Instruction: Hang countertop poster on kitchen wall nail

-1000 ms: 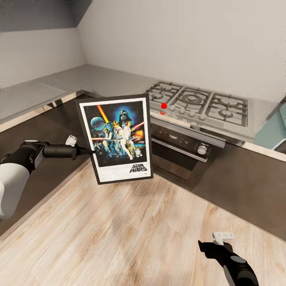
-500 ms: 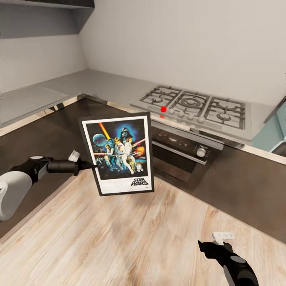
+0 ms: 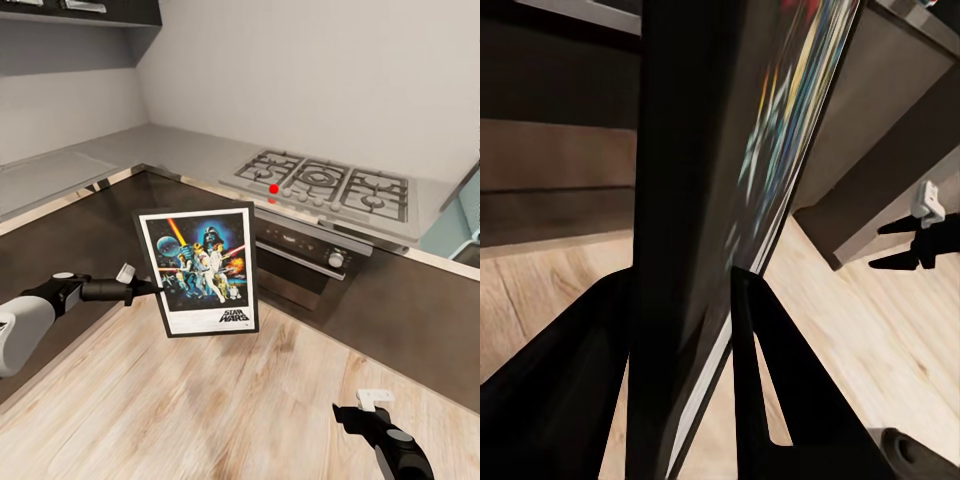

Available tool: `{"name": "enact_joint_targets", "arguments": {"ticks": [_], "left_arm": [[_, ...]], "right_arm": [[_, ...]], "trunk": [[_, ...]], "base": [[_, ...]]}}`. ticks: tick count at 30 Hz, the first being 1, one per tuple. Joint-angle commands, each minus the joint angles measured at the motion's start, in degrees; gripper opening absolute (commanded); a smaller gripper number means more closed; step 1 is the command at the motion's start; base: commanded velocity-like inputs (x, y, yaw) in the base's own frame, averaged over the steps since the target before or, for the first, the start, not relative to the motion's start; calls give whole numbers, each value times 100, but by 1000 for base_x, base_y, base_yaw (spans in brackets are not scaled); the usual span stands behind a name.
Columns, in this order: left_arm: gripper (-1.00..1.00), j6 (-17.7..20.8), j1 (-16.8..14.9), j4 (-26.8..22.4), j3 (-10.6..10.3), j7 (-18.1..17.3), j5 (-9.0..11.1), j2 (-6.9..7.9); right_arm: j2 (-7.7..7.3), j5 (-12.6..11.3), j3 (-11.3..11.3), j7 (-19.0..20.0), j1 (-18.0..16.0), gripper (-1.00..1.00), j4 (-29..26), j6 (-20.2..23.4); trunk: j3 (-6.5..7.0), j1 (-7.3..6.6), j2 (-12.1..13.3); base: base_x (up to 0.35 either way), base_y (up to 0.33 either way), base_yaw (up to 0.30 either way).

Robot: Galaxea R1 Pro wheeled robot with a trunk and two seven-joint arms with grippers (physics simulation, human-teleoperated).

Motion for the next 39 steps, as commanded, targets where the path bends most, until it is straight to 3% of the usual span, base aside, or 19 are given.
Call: {"name": "enact_joint_targets", "arguments": {"ticks": [1,20,25,30,36,39], "left_arm": [[-100,-45,0,0,52,-6,-46,-2],[-100,-42,54,3,52,-15,-37,-5],[-100,-28,57,3,52,-15,-37,-11],[-100,-26,58,3,49,-98,-46,-32],[-100,-11,58,-5,44,-138,-69,-35],[-100,-9,58,-5,42,-138,-71,-35]], "right_arm": [[-1,-3,0,0,-2,100,-8,30],[-9,-8,17,12,-9,100,-12,32],[-29,-11,17,95,-157,100,-37,37],[-47,15,16,795,-663,100,-44,45],[-82,61,17,2129,-1214,100,-38,48],[-98,71,17,2541,-1435,100,-37,48]], "trunk": [[6,0,-2],[170,0,-2],[176,0,-2],[177,0,-2],[177,0,-2],[177,0,-2]], "base": [[0,0,0],[0,0,0],[0,0,0],[0,0,0],[0,0,0],[0,0,0]]}}
